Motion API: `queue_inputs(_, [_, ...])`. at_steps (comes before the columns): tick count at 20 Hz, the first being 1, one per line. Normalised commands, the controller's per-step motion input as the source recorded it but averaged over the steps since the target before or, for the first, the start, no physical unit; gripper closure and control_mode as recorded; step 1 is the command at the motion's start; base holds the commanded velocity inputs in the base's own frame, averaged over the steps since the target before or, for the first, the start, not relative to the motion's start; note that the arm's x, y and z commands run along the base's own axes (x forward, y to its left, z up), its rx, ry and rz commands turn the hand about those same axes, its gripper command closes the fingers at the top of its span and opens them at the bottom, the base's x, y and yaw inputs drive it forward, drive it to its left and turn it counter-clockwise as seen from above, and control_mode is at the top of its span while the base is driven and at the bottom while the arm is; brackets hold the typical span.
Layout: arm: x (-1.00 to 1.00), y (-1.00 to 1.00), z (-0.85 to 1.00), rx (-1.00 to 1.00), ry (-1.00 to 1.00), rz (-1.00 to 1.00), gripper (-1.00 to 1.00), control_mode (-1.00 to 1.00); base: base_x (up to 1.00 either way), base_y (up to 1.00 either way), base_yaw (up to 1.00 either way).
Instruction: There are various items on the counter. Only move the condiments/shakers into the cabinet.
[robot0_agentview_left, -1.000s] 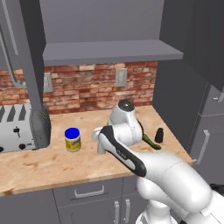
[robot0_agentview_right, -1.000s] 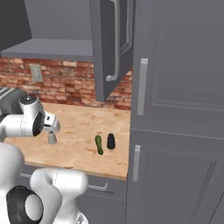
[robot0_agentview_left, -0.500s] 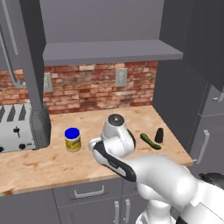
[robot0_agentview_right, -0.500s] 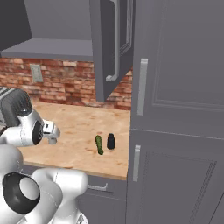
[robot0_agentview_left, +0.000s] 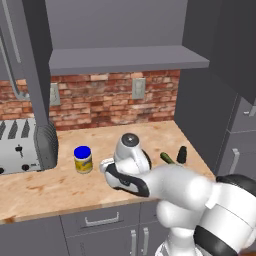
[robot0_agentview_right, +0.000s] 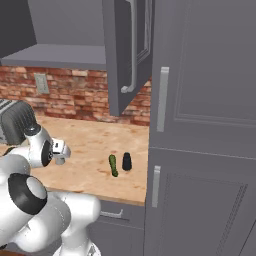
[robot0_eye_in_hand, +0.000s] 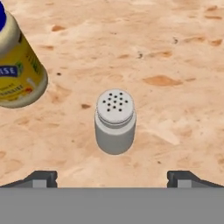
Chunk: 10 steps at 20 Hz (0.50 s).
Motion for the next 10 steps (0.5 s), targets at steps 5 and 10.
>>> queue_inputs(5, [0.33,0.04,-0.2,0.0,-0.01,0.0,-1.0,-1.0,0.0,0.0,0.0])
queue_inputs(10, [0.4,0.12,-0.21,0.0,-0.03,0.0,-1.0,-1.0,0.0,0.0,0.0])
